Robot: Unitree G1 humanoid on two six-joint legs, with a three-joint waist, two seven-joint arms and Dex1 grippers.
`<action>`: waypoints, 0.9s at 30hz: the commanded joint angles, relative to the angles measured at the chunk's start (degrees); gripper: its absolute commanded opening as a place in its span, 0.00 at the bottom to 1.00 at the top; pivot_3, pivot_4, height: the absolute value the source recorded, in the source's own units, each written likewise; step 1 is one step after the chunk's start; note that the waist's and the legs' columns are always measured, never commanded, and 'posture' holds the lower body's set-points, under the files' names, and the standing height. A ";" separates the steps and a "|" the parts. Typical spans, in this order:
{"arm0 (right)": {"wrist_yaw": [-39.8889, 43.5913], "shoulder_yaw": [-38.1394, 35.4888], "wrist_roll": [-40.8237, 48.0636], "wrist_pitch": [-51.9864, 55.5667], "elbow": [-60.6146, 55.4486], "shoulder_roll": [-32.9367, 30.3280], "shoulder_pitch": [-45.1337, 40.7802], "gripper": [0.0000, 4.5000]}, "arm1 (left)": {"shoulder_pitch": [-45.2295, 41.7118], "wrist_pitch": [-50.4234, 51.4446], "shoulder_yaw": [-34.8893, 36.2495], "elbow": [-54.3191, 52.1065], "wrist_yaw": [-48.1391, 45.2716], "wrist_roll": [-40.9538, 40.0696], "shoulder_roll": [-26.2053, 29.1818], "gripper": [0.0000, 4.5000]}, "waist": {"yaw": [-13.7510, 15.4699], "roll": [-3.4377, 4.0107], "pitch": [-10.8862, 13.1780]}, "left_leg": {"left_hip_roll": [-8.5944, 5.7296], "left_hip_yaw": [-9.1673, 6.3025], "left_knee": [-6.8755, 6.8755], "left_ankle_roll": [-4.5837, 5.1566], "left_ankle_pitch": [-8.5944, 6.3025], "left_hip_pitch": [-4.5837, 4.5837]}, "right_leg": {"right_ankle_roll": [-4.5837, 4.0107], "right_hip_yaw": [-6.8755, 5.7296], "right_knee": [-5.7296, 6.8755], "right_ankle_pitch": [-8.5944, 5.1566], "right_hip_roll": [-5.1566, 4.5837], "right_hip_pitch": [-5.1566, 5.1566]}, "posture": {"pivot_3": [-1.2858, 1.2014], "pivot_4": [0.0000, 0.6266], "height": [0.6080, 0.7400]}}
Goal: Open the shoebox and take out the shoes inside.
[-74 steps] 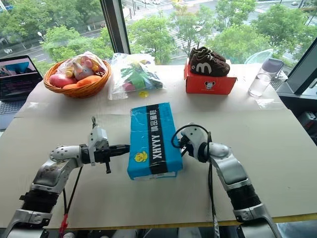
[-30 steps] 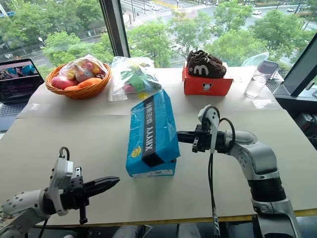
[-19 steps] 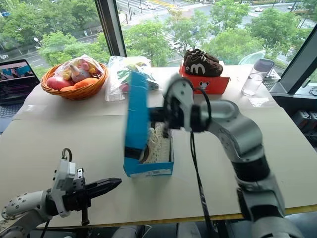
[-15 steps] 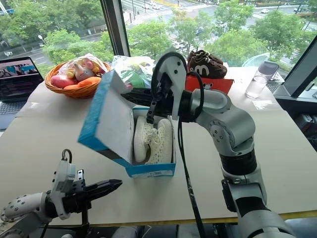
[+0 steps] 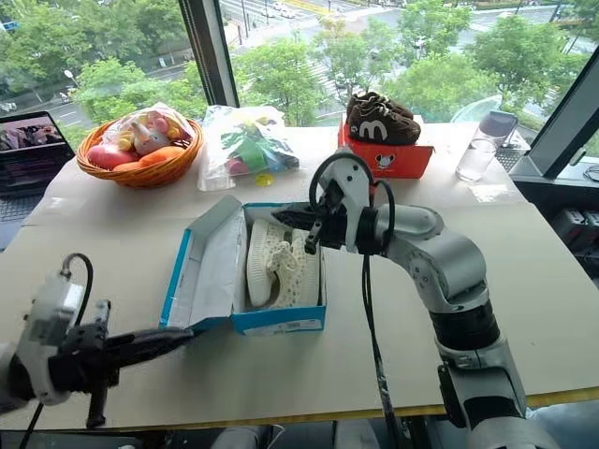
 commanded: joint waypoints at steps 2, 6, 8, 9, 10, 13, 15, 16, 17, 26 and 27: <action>3.51 -1.14 -1.04 -1.23 -1.93 -5.87 1.87 0.00 | -8.66 -5.76 -2.76 14.49 -6.91 8.15 2.42 0.00 | -0.08 0.02 0.01 | 0.00 0.00 -0.01 0.00 0.00 0.00 | 0.02 0.00 -0.05 -0.02 0.00 0.02 | 0.52 0.24 1.00; 2.91 -2.46 -1.96 -2.29 -1.20 -7.16 4.08 0.00 | -13.79 -13.23 -12.50 19.00 -8.39 15.52 -5.04 0.00 | -0.52 0.15 0.02 | 0.02 0.15 -0.10 0.02 -0.01 0.07 | 0.00 0.12 -0.04 0.00 0.00 0.00 | 0.52 0.24 1.00; 2.17 -3.95 -1.61 -2.53 -0.88 -7.06 5.39 0.00 | -14.65 -13.93 -15.65 19.81 -9.10 16.20 -8.62 0.00 | -0.60 0.13 0.03 | 0.06 0.22 -0.10 0.03 -0.02 0.02 | -0.18 0.17 -0.06 0.12 0.00 -0.07 | 0.52 0.24 1.00; 1.96 -4.47 -1.54 -2.81 -0.73 -7.01 5.97 0.00 | -15.33 -14.21 -16.41 20.16 -9.14 16.01 -10.16 0.00 | -0.56 0.11 0.04 | 0.04 0.23 -0.09 0.04 -0.03 0.01 | -0.34 0.23 -0.07 0.23 0.00 -0.07 | 0.52 0.24 1.00; 2.01 -5.11 -1.33 -3.24 -0.69 -7.00 6.81 0.00 | -15.94 -13.93 -17.32 20.38 -9.06 15.66 -11.55 0.00 | -0.47 0.04 0.07 | 0.02 0.23 -0.08 0.05 -0.04 0.00 | -0.33 0.26 -0.05 0.23 0.00 -0.08 | 0.52 0.24 1.00; 1.96 -6.69 -0.57 -3.81 -0.26 -6.51 9.85 0.00 | -18.45 -14.58 -20.63 20.83 -9.32 16.79 -14.31 0.00 | -0.12 0.02 0.07 | 0.03 0.23 -0.07 0.05 -0.05 -0.03 | -0.33 0.26 -0.06 0.23 0.00 -0.10 | 0.52 0.24 1.00; 2.15 -6.18 -1.23 -3.96 0.15 -6.80 11.23 0.00 | -20.35 -14.50 -21.40 21.42 -9.23 16.96 -15.21 0.00 | 0.18 0.02 0.07 | 0.00 0.23 -0.04 0.06 -0.05 0.00 | -0.31 0.26 -0.06 0.24 0.00 -0.03 | 0.52 0.24 1.00; 2.21 -4.74 -2.75 -4.47 0.25 -7.38 11.67 0.00 | -21.51 -14.71 -21.60 22.06 -9.56 17.30 -15.15 0.00 | 0.15 0.02 0.07 | 0.00 0.23 -0.02 0.06 -0.05 0.00 | -0.29 0.27 -0.06 0.25 0.00 -0.02 | 0.52 0.24 1.00; 2.23 -3.83 -3.66 -4.78 0.28 -7.63 11.88 0.00 | -22.48 -14.84 -21.66 22.56 -9.86 17.54 -15.02 0.00 | 0.12 0.02 0.07 | 0.00 0.24 0.01 0.06 -0.05 -0.01 | -0.27 0.29 -0.06 0.25 0.00 -0.03 | 0.52 0.24 1.00; 3.33 0.93 -6.30 -4.20 0.30 -6.01 8.44 0.00 | -30.55 -15.16 -21.87 22.50 -11.43 18.94 -13.24 0.00 | -0.54 0.02 0.07 | 0.01 0.29 0.03 0.06 -0.05 0.02 | 0.01 0.35 -0.04 0.11 0.02 -0.04 | 0.52 0.24 1.00; 3.32 1.22 -6.57 -4.43 0.96 -5.65 7.74 0.00 | -30.70 -15.26 -22.05 22.17 -11.39 19.11 -13.48 0.00 | -0.62 0.02 0.07 | 0.00 0.30 0.03 0.06 -0.05 0.02 | 0.02 0.37 -0.04 0.12 0.01 -0.05 | 0.52 0.24 1.00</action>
